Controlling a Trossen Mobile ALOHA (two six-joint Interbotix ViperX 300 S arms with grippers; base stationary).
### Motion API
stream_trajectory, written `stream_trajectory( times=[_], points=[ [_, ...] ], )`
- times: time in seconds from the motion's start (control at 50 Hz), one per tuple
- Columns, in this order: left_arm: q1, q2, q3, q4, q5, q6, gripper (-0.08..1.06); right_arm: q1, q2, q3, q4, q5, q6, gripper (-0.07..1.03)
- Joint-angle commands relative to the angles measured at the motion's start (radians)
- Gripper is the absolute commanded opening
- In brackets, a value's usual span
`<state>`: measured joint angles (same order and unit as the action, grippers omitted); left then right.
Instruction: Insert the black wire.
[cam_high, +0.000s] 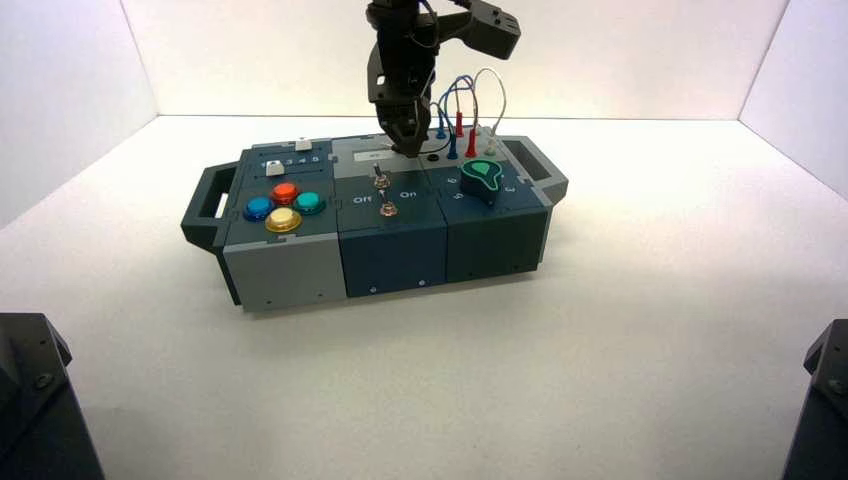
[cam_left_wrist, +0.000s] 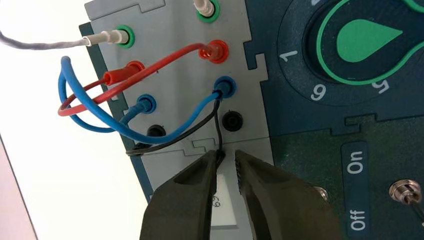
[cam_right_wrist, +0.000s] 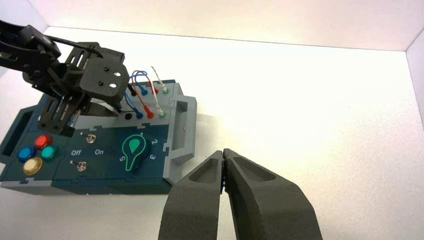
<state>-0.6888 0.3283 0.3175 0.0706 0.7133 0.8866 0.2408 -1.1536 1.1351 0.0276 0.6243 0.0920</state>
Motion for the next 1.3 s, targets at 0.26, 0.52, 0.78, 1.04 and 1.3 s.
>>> stream_trajectory(
  times=[0.26,0.52,0.78,1.04,1.3],
  points=[
    [0.009,-0.020,-0.017,0.006,-0.002,0.028,0.21,0.003,0.003,-0.029,0.003,-0.006,0.002,-0.02],
    [0.009,-0.018,-0.012,0.012,0.005,0.031,0.21,0.002,-0.011,-0.029,0.003,-0.008,0.002,-0.02],
    [0.009,-0.015,-0.018,0.017,0.017,0.031,0.16,0.002,-0.011,-0.029,0.003,-0.006,0.002,-0.02],
    [0.009,0.000,-0.041,0.014,0.055,0.031,0.03,0.000,-0.012,-0.029,0.003,-0.008,0.002,-0.02],
    [0.009,0.023,-0.071,0.002,0.075,0.031,-0.01,0.000,-0.012,-0.029,0.003,-0.008,0.002,-0.02]
  ],
)
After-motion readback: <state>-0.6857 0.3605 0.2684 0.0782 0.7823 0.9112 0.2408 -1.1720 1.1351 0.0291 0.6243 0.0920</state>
